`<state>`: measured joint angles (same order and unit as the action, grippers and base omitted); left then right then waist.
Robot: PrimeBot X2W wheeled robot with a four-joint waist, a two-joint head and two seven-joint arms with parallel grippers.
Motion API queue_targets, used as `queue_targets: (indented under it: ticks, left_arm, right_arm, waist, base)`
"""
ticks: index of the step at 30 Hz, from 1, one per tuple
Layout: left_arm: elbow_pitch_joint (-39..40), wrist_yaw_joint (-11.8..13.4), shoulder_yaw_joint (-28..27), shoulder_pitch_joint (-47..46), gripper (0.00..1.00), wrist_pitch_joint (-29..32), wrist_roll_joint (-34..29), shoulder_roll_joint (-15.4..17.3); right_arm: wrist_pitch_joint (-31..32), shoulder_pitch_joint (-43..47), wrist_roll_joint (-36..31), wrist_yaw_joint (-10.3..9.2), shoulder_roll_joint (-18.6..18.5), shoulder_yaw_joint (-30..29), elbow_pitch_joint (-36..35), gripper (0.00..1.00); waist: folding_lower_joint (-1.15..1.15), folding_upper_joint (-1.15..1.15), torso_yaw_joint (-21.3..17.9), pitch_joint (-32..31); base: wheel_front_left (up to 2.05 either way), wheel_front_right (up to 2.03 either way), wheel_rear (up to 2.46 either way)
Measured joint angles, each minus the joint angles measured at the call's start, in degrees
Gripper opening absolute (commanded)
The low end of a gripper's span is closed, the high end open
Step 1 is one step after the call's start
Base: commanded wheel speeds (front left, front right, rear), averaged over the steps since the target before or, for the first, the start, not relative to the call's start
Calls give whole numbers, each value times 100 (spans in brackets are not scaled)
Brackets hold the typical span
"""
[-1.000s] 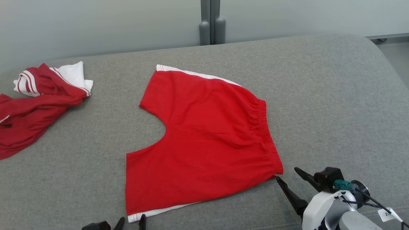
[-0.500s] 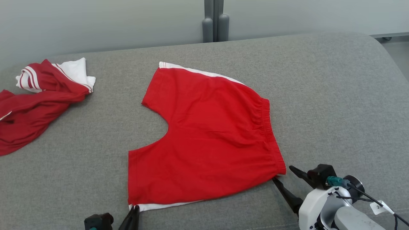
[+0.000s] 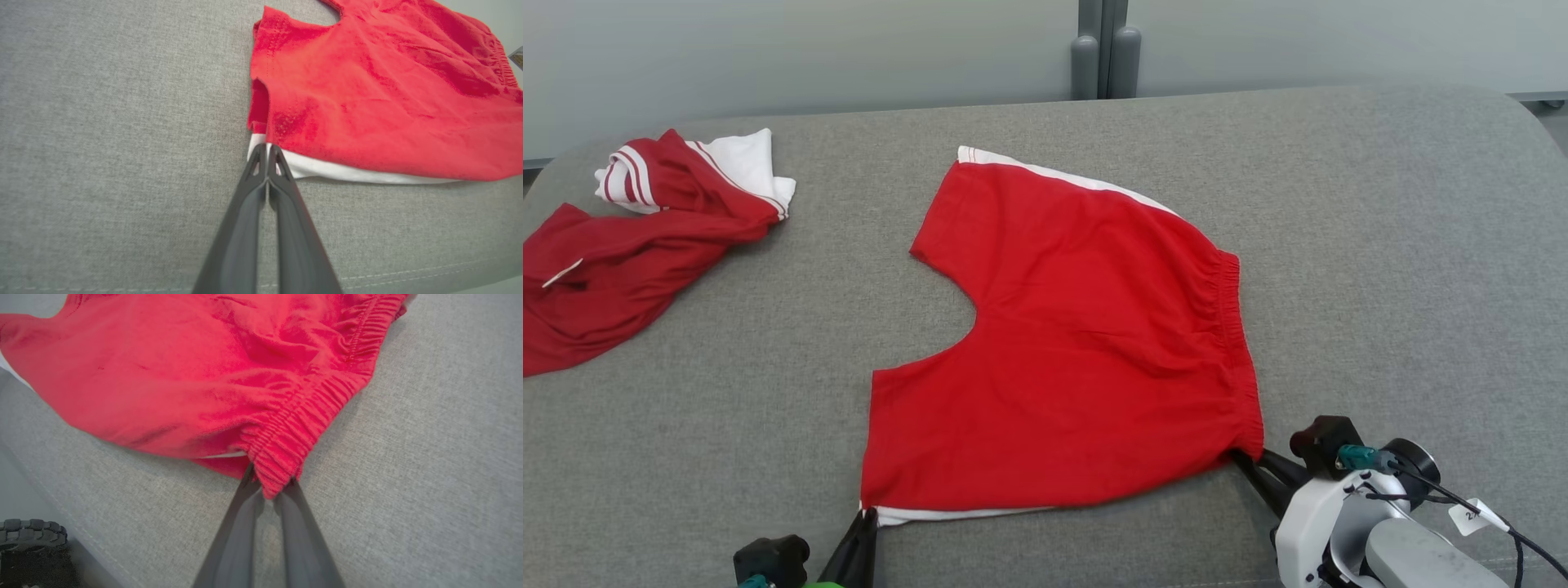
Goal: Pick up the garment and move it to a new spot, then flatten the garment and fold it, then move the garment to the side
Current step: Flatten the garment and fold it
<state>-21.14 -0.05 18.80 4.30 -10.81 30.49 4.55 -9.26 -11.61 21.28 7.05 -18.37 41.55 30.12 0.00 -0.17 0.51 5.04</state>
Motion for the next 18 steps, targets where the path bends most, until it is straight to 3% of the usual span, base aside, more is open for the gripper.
queue_targets:
  ticks: [12, 18]
  left_arm:
    - [582, -46, -493, -224, 0, -312, 160, -42]
    - [1136, -99, -576, -242, 0, -344, 157, -53]
  right_arm:
    - [-368, -249, 355, 2, -22, -286, -534, 0]
    - [-435, -295, 374, 2, -285, -464, -895, 0]
  waist:
    - [0, 0, 2, -75]
    - [0, 0, -4, -204]
  base:
    - [0, 0, 0]
    - [0, 0, 0]
